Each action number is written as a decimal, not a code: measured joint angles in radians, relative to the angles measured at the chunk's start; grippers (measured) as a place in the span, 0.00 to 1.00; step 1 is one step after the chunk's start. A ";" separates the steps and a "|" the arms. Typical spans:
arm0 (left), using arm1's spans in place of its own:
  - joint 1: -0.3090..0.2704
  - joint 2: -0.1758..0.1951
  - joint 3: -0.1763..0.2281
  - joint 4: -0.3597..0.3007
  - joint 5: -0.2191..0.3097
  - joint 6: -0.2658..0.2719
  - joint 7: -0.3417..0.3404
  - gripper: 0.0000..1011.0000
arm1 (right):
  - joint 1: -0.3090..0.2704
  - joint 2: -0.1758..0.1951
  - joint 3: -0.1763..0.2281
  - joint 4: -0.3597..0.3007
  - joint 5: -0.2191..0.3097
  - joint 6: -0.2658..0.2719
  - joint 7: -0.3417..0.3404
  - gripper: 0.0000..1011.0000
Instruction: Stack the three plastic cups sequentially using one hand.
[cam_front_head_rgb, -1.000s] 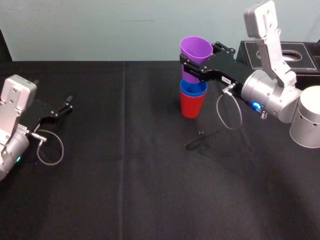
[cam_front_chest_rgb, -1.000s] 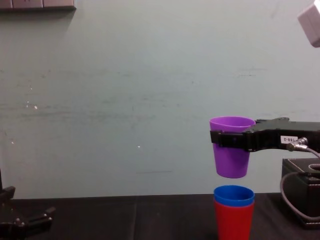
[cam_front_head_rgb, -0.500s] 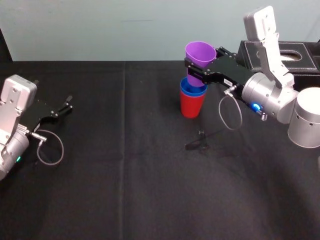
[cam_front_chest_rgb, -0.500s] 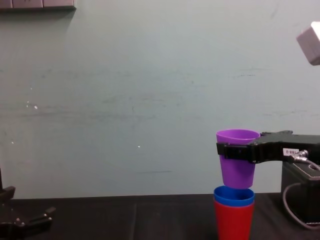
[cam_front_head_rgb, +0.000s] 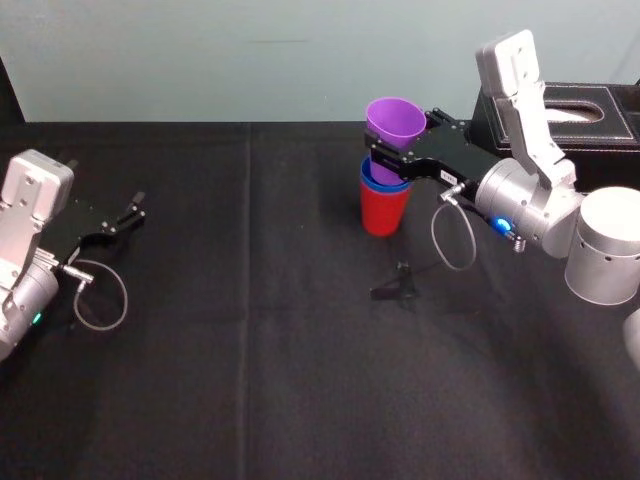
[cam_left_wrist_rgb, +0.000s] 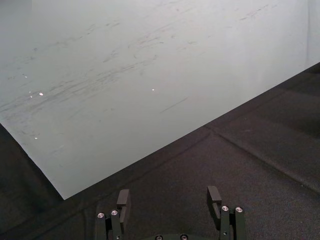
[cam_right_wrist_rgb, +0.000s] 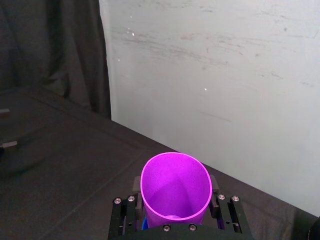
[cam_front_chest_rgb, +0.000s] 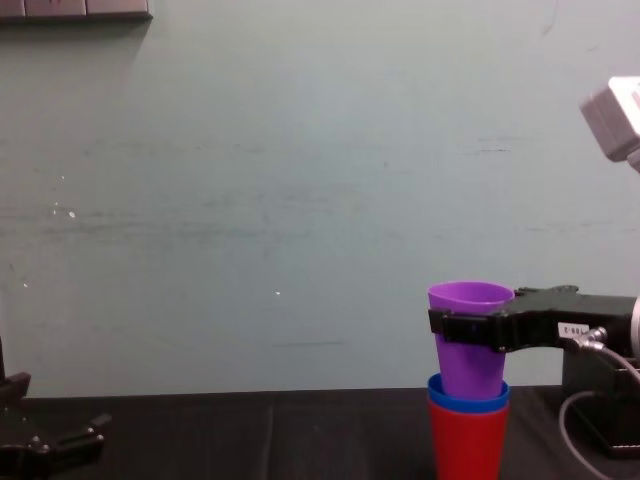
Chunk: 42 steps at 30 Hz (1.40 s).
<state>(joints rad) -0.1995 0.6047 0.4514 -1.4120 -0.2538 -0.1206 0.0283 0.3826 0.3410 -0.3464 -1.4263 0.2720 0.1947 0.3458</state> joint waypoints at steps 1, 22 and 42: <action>0.000 0.000 0.000 0.000 0.000 0.000 0.000 0.99 | 0.000 -0.001 0.000 0.002 -0.001 -0.001 0.000 0.72; 0.000 0.000 0.000 0.000 0.000 0.000 0.000 0.99 | 0.010 -0.032 -0.001 0.086 -0.021 -0.051 -0.001 0.72; 0.000 0.000 0.000 0.000 0.000 0.000 0.000 0.99 | 0.001 -0.048 -0.002 0.136 -0.028 -0.108 0.019 0.72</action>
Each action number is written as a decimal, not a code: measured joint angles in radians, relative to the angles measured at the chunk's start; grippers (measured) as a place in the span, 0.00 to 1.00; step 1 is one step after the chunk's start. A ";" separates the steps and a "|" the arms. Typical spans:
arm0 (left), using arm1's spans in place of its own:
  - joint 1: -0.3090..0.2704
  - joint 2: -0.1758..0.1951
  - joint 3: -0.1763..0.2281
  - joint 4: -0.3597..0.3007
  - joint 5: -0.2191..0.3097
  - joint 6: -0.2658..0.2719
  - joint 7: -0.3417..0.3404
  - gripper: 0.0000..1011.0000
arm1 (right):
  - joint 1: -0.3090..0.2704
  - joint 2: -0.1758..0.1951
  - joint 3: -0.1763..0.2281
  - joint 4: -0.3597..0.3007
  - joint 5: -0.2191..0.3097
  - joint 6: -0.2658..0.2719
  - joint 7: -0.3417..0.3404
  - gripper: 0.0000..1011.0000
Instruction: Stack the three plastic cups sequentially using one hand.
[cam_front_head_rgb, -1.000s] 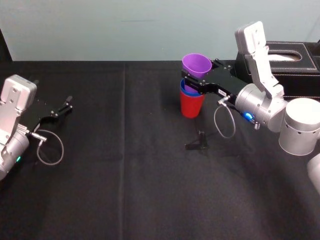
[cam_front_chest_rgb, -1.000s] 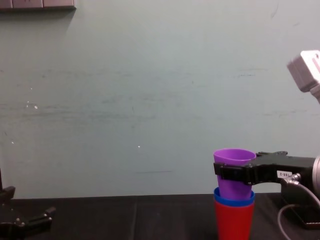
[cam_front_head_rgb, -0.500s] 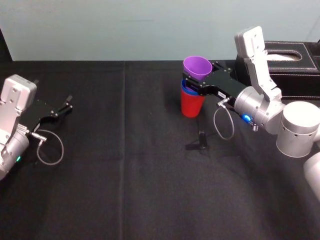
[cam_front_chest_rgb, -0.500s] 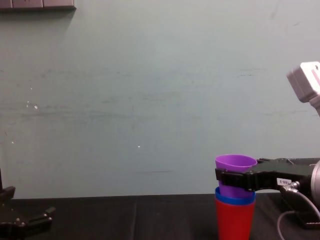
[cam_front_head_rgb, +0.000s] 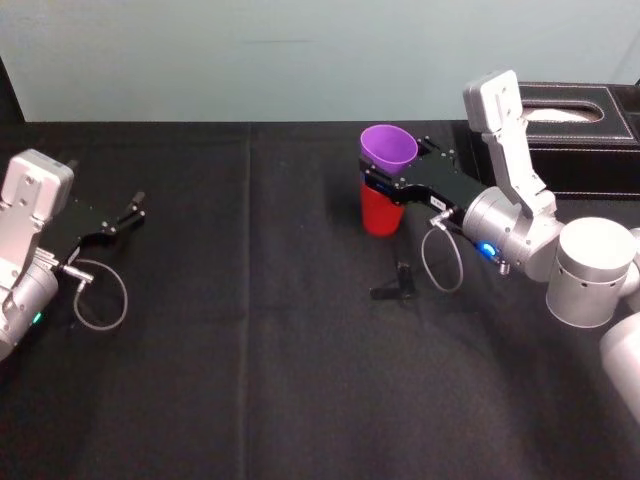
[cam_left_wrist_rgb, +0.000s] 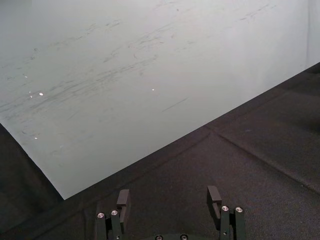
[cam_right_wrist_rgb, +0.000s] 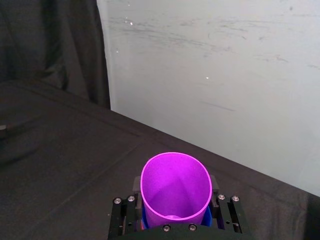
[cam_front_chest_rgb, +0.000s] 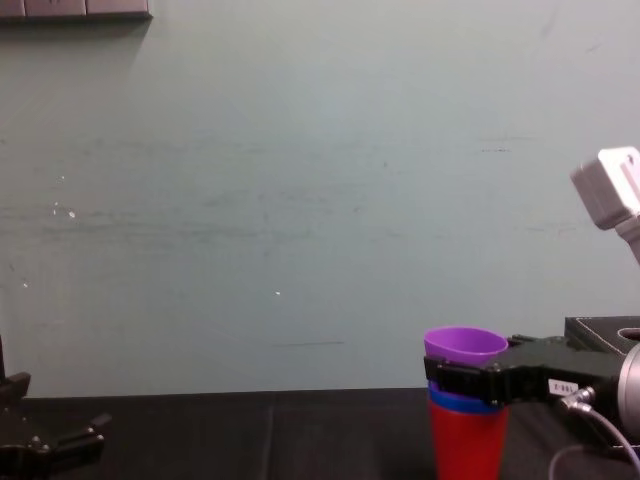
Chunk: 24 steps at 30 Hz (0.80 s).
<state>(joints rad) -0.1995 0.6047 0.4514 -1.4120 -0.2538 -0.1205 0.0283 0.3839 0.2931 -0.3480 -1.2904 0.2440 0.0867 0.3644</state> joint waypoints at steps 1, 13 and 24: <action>0.000 0.000 0.000 0.000 0.000 0.000 0.000 0.99 | -0.002 -0.001 -0.001 0.001 -0.001 -0.002 0.001 0.72; 0.000 0.000 0.000 0.000 0.000 0.000 0.000 0.99 | -0.011 -0.001 -0.007 0.003 -0.010 -0.011 0.004 0.72; 0.000 0.000 0.000 0.000 0.000 0.000 0.000 0.99 | -0.010 0.000 -0.007 0.003 -0.009 -0.009 0.004 0.72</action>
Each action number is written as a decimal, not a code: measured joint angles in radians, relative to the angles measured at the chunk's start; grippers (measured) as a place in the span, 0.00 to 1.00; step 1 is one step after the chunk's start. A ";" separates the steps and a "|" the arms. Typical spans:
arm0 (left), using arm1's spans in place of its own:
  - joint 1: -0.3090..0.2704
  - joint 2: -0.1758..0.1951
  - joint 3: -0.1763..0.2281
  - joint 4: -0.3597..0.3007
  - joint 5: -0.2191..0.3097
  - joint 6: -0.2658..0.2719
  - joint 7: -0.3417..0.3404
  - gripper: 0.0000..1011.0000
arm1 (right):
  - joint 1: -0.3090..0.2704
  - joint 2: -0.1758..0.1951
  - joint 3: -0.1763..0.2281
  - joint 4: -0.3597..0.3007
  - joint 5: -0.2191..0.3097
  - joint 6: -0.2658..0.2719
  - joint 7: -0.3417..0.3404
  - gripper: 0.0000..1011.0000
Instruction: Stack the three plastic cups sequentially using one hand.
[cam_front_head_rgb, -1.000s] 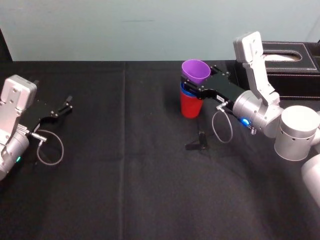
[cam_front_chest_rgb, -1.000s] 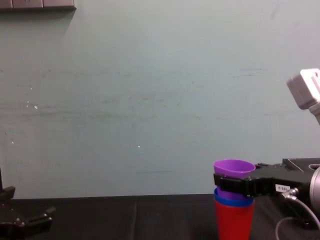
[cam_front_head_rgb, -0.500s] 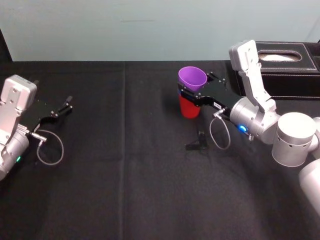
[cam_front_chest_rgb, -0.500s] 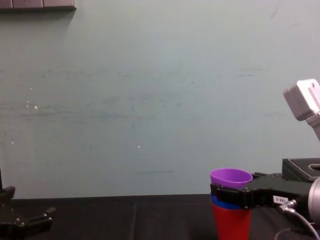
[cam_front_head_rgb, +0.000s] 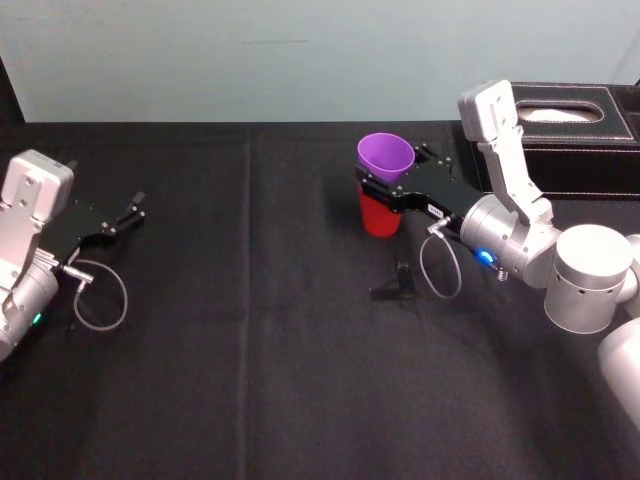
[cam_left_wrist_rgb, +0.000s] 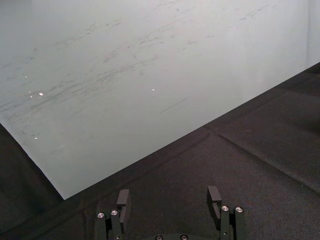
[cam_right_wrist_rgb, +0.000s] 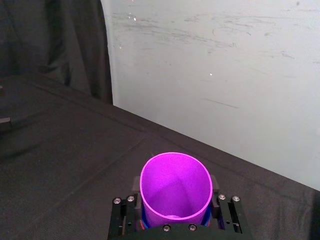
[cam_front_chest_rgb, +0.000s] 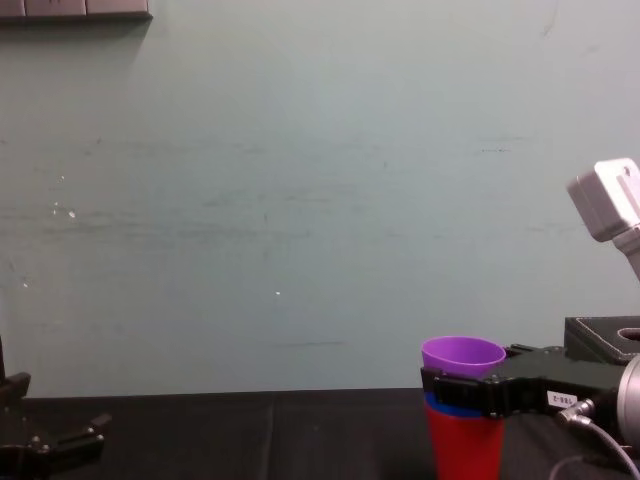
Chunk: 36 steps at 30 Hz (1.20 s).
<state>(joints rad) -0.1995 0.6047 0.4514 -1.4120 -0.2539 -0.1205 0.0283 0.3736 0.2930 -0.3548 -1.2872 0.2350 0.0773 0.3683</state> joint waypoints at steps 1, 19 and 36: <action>0.000 0.000 0.000 0.000 0.000 0.000 0.000 0.99 | 0.000 0.000 0.000 0.000 0.000 0.000 0.000 0.75; 0.000 0.000 0.000 0.000 0.000 0.000 0.000 0.99 | -0.001 0.001 0.002 -0.007 0.000 -0.004 -0.001 0.99; 0.000 0.000 0.000 0.000 0.000 0.000 0.000 0.99 | -0.174 0.025 0.102 -0.250 -0.007 -0.005 -0.117 0.99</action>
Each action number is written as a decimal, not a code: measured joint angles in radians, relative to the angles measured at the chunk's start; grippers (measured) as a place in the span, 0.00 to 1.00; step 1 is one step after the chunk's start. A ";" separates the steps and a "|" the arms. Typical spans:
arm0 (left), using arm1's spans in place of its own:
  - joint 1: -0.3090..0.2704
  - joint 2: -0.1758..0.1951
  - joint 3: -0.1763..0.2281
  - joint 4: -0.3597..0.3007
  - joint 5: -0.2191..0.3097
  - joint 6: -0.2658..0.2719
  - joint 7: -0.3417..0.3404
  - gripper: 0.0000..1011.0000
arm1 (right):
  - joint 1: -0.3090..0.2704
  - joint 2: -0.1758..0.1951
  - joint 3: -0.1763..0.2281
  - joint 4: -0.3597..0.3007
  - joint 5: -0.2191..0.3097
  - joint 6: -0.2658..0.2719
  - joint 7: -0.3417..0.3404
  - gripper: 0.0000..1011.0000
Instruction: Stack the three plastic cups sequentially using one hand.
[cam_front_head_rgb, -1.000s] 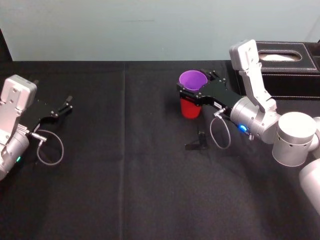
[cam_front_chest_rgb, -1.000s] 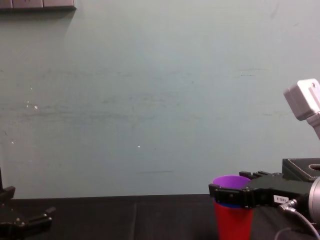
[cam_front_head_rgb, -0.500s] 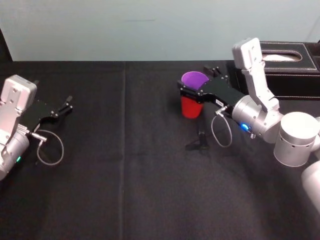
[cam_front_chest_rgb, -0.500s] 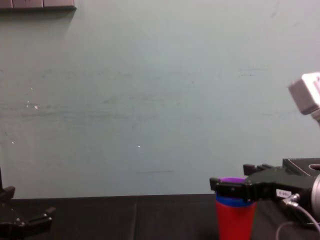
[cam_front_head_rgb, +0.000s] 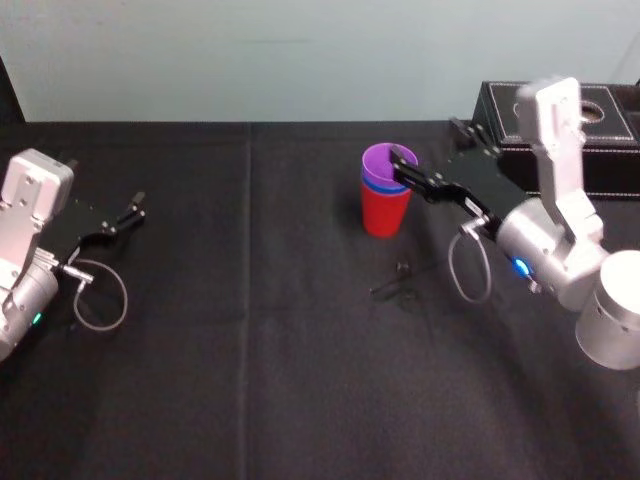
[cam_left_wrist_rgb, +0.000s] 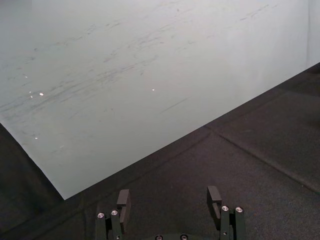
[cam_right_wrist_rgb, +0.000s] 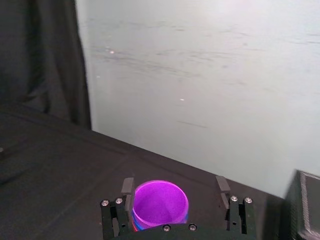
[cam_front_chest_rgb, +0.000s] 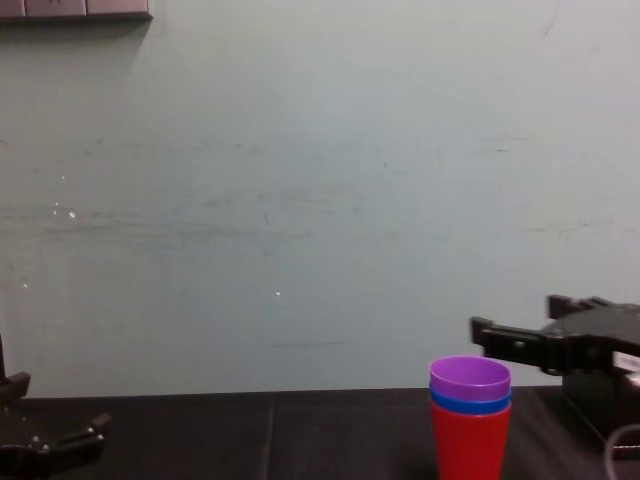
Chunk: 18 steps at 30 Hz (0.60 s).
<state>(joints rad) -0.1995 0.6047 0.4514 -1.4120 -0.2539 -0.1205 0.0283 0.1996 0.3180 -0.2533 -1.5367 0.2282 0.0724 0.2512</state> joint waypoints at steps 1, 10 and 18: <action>0.000 0.000 0.000 0.000 0.000 0.000 0.000 0.99 | -0.014 0.000 0.007 -0.014 -0.001 0.000 -0.010 0.99; 0.000 0.000 0.000 0.000 0.000 0.000 0.000 0.99 | -0.138 -0.023 0.077 -0.082 -0.037 -0.021 -0.111 0.99; 0.000 0.000 0.000 0.000 0.000 0.000 0.000 0.99 | -0.195 -0.066 0.103 -0.057 -0.091 -0.039 -0.185 0.99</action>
<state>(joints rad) -0.1995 0.6047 0.4514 -1.4120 -0.2539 -0.1205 0.0283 0.0050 0.2520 -0.1500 -1.5935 0.1372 0.0336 0.0664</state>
